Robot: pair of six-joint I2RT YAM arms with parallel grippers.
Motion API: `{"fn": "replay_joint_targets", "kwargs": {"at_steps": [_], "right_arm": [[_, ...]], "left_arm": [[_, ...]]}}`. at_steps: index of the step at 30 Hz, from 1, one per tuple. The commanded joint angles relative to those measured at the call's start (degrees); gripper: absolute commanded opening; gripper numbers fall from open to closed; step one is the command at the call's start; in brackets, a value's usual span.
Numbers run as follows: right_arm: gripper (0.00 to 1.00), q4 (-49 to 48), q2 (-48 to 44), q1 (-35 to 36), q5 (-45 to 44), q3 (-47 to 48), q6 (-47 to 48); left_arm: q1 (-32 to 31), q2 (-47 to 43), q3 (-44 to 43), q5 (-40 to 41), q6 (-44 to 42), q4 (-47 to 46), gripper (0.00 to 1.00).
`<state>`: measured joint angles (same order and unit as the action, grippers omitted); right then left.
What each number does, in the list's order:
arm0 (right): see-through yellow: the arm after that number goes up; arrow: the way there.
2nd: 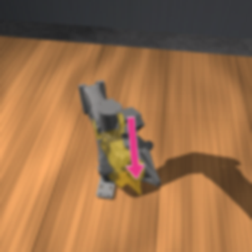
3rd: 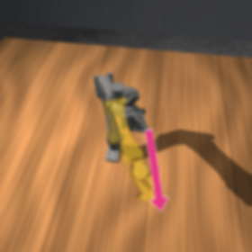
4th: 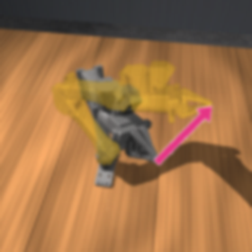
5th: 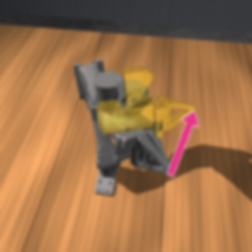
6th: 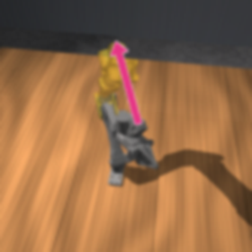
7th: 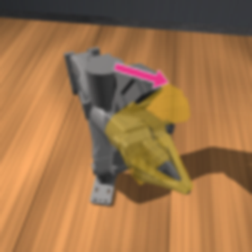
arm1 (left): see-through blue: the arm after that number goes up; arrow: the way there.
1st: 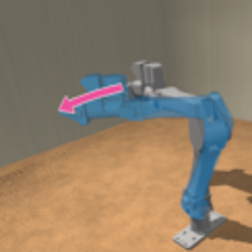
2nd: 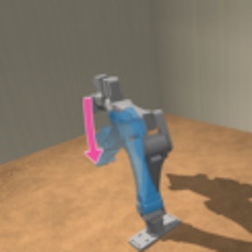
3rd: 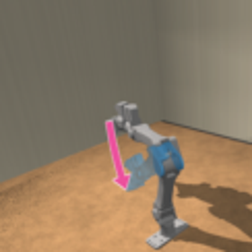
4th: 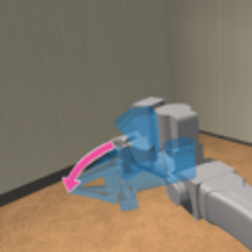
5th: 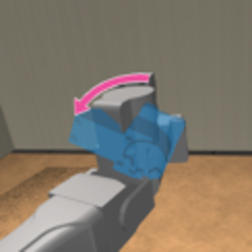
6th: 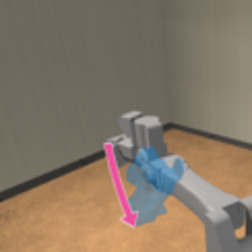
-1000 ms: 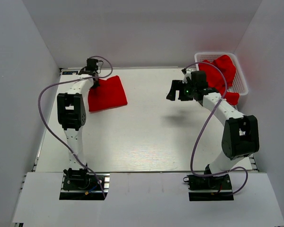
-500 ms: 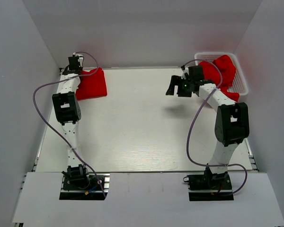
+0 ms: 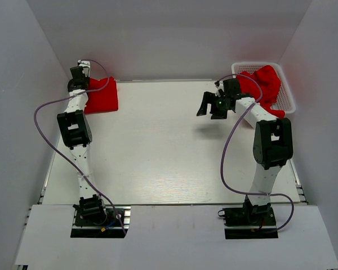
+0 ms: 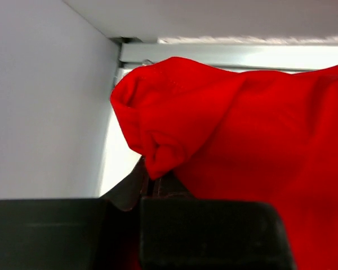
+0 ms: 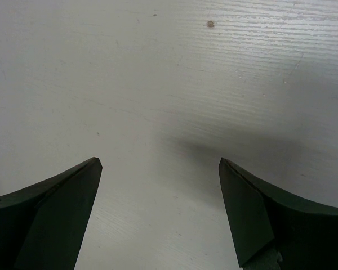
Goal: Fold and stack the t-shirts
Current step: Put the neatly folded tshirt into the corner of the board with the left arm
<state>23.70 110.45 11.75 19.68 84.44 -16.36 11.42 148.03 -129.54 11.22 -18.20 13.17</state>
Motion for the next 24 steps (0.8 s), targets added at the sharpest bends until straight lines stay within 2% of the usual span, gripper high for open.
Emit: {"fn": "replay_joint_targets", "kwargs": {"at_steps": [1, 3, 4, 5, 6, 10, 14, 18, 21, 24], "right_arm": [[0.90, 1.3, 0.9, -0.3, 1.1, 3.1, -1.0], [0.90, 1.5, 1.4, -0.4, 1.9, 3.4, -1.0], [0.90, 1.3, 1.5, -0.1, 2.1, 3.5, -1.0], [0.90, 1.5, 1.7, -0.1, 2.3, 3.5, -1.1], [0.90, 1.5, 1.7, -0.2, 2.6, 3.7, -1.1], [0.90, 2.0, 2.0, -0.3, 3.8, 4.8, -0.7], [0.90, 1.5, 0.8, -0.2, 3.5, 4.2, 0.4], [0.90, -1.6, -2.3, -0.2, 4.6, 0.5, 0.8], [0.90, -2.6, -4.4, -0.3, 4.8, -1.3, 1.8], [0.90, -4.2, -6.7, -0.2, 3.3, -3.9, 2.5]], "left_arm": [[1.5, -0.7, -3.2, -1.7, -0.2, -4.4, 0.05], [1.5, -0.1, -4.4, -1.7, -0.2, -5.0, 0.12], [1.5, 0.4, -4.4, -1.7, -0.2, -5.0, 0.22], [1.5, 0.4, -5.2, -2.3, 0.5, -4.5, 0.40], [1.5, 0.4, -5.2, -3.0, 1.1, -4.5, 0.99], [1.5, -2.9, -4.1, -6.1, 3.3, -5.4, 0.99], [1.5, -7.2, -3.5, -5.5, 6.2, -2.6, 0.99], [1.5, -13.3, 1.6, -5.5, 12.0, 0.8, 0.99], [0.2, -17.4, 4.4, -5.5, 13.4, 4.9, 0.99], [-1.0, -22.0, 9.0, -14.1, 20.1, 9.5, 0.99]]}}
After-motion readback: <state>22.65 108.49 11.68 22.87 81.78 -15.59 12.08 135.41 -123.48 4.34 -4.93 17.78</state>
